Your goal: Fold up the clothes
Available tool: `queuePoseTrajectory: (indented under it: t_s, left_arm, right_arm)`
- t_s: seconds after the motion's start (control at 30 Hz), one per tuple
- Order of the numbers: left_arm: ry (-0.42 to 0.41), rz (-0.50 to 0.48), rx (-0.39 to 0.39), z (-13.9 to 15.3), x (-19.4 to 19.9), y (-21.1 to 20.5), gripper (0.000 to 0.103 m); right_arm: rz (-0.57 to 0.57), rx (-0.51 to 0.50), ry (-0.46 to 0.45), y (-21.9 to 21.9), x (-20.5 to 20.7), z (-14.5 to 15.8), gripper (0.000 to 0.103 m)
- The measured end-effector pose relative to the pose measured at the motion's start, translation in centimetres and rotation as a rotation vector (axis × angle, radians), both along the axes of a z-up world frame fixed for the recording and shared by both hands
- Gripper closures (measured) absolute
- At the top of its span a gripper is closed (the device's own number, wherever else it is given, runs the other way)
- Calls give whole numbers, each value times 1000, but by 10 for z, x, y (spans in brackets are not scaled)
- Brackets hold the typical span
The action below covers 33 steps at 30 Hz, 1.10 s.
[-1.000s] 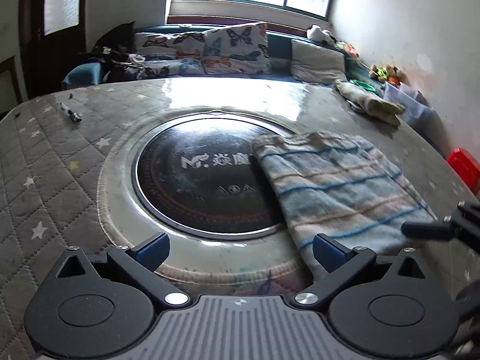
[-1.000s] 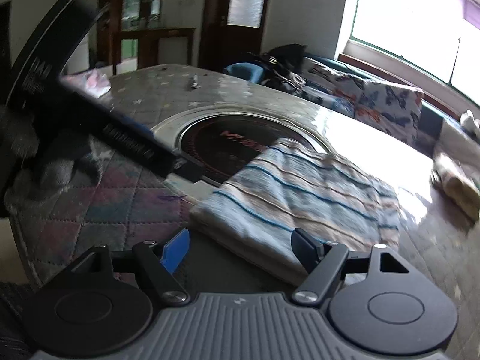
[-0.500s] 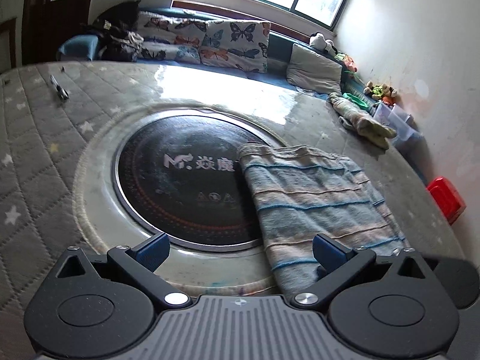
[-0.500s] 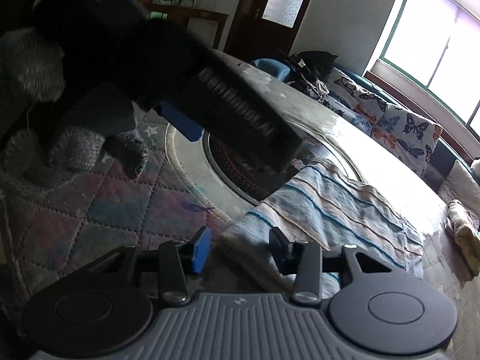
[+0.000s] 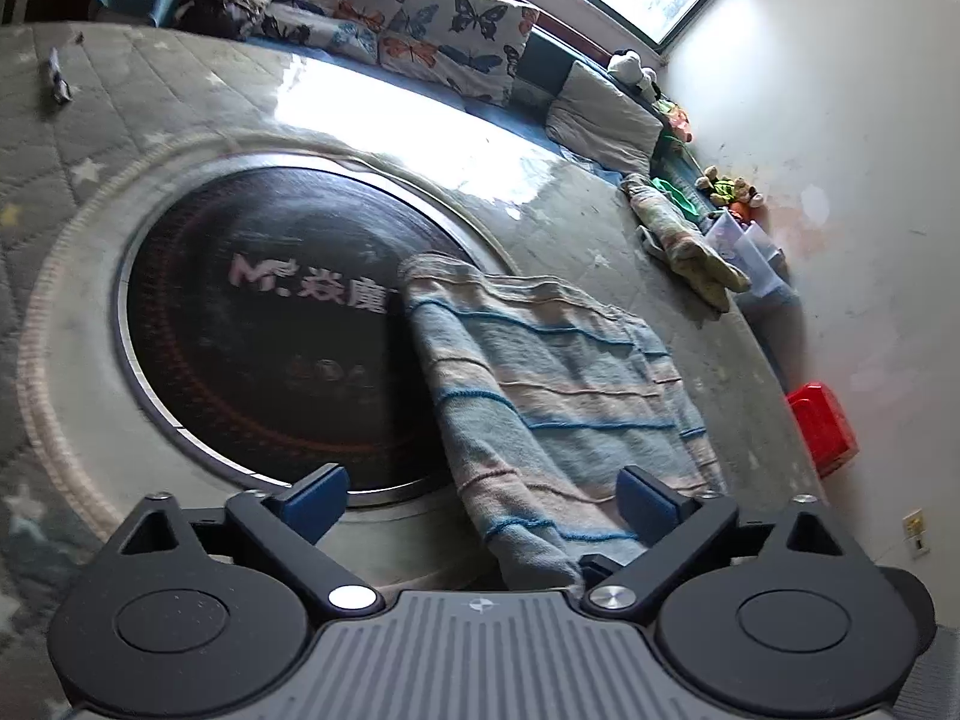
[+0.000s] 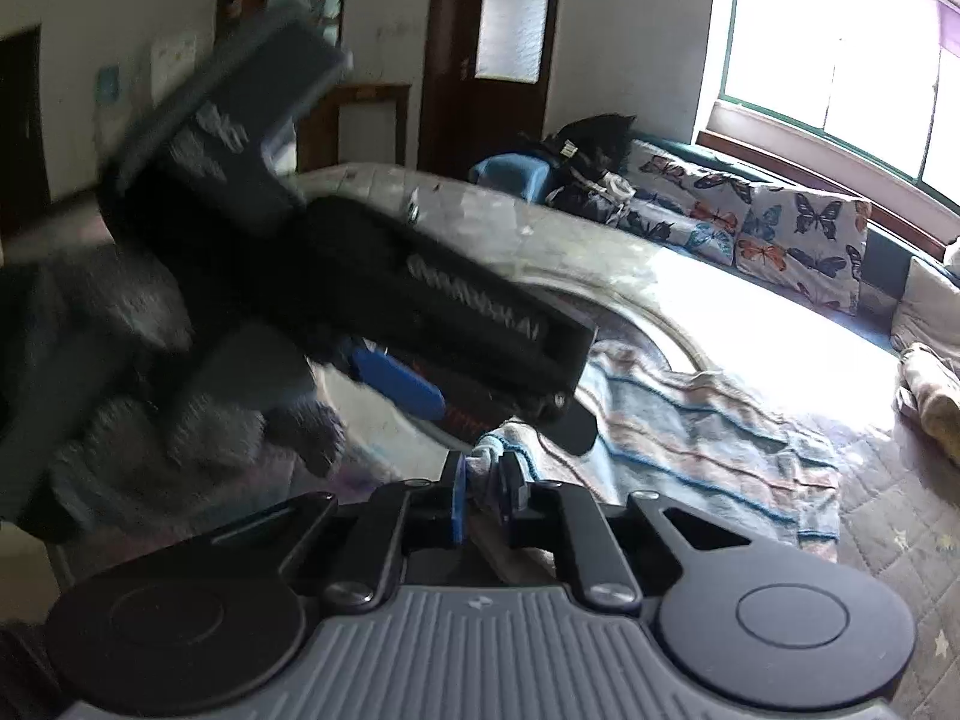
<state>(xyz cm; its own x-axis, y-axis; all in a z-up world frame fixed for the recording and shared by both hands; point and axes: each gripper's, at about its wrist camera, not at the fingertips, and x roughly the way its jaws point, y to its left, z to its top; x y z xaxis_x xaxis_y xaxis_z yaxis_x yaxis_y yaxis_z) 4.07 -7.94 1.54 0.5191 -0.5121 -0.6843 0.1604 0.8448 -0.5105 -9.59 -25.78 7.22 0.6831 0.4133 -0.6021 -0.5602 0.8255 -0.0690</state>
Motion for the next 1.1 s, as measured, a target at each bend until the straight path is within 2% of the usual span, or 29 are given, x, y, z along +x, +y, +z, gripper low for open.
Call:
queuePoseTrajectory:
  t_s: [0.13,0.27,0.37,0.43,0.5,0.6,0.67,0.73,0.83,0.97,1.1]
  left_arm:
    - [41,-3,-43,-7,14,-4,26]
    - [78,-6,-100,-15,24,-6,27]
    - [84,-10,-130,-20,26,-4,36]
    - [93,-16,-143,-23,26,-2,57]
    - [93,-25,-139,-27,25,-1,71]
    - [82,-35,-138,-29,24,2,83]
    - [72,-41,-135,-27,23,3,85]
    - [67,-44,-131,-26,23,2,85]
    - [61,-46,-125,-27,22,3,85]
    - [65,-46,-122,-28,23,3,85]
    - [63,-48,-113,-28,23,2,85]
  right_arm:
    - [1,27,-8,-8,-5,7,94]
    - [15,51,-9,-14,-12,13,95]
    - [48,72,-10,-17,-19,19,95]
    - [79,83,2,-17,-23,20,95]
    - [95,90,9,-17,-25,21,94]
    - [94,107,26,-22,-21,18,93]
    - [79,131,44,-28,-19,18,90]
    - [47,159,56,-38,-17,20,80]
    - [-19,188,58,-56,-9,21,76]
    - [-158,179,44,-86,8,15,71]
    - [-300,206,85,-120,32,-1,67]
